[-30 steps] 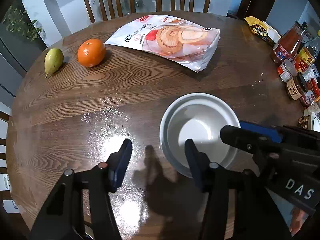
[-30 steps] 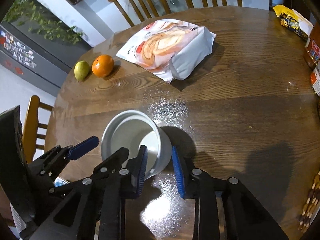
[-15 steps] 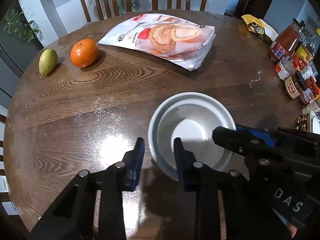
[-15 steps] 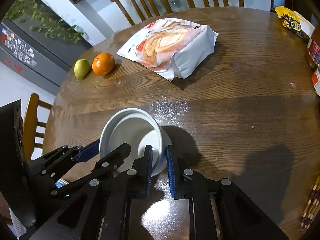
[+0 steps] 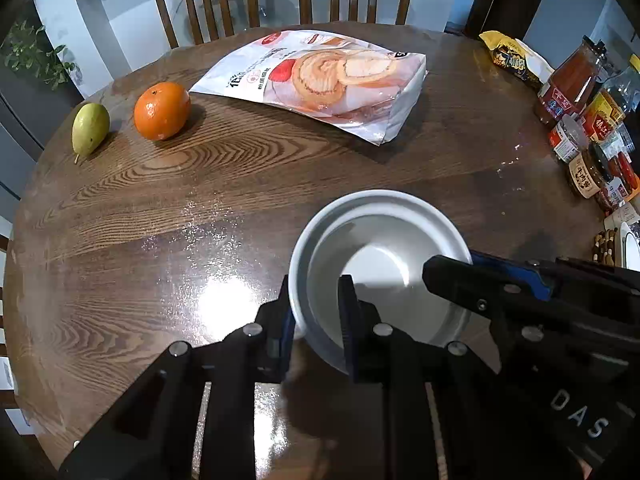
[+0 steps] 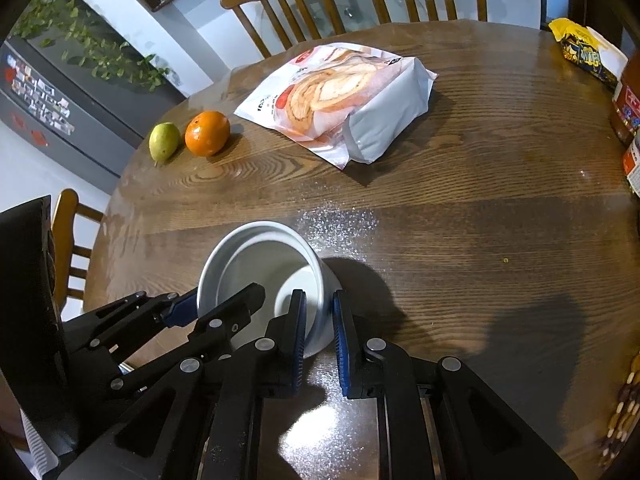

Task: Organize plates and bowls
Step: 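Lift the ramekin with both grippers and carry it toward the nested bowls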

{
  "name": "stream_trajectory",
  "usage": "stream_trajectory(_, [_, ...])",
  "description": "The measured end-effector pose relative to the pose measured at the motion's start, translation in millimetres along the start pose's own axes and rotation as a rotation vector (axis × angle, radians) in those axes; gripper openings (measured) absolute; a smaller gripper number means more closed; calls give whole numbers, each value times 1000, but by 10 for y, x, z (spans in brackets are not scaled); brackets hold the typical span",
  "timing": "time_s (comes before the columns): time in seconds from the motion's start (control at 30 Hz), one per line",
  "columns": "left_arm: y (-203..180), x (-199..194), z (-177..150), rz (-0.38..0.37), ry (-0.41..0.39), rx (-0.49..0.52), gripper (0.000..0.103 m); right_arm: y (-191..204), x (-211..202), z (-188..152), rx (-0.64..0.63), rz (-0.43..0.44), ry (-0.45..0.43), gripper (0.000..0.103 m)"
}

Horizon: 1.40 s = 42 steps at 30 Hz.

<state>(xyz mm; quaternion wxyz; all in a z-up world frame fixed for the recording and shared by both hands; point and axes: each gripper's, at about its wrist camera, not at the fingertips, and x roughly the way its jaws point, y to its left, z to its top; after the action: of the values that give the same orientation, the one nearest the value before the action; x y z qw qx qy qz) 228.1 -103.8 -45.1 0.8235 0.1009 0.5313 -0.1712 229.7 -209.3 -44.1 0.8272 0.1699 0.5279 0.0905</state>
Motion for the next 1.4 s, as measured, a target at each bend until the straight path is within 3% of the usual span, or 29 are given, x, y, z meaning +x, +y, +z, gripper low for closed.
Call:
stream_trajectory(0.83, [25,-80,-53,22,-25,3,14,48,-146,-93,-6,26,-33,13])
stream_trajectory(1.4, [-89,-466,-211,31,-104,27,14,132,-524,-275,-16,45,-117,13])
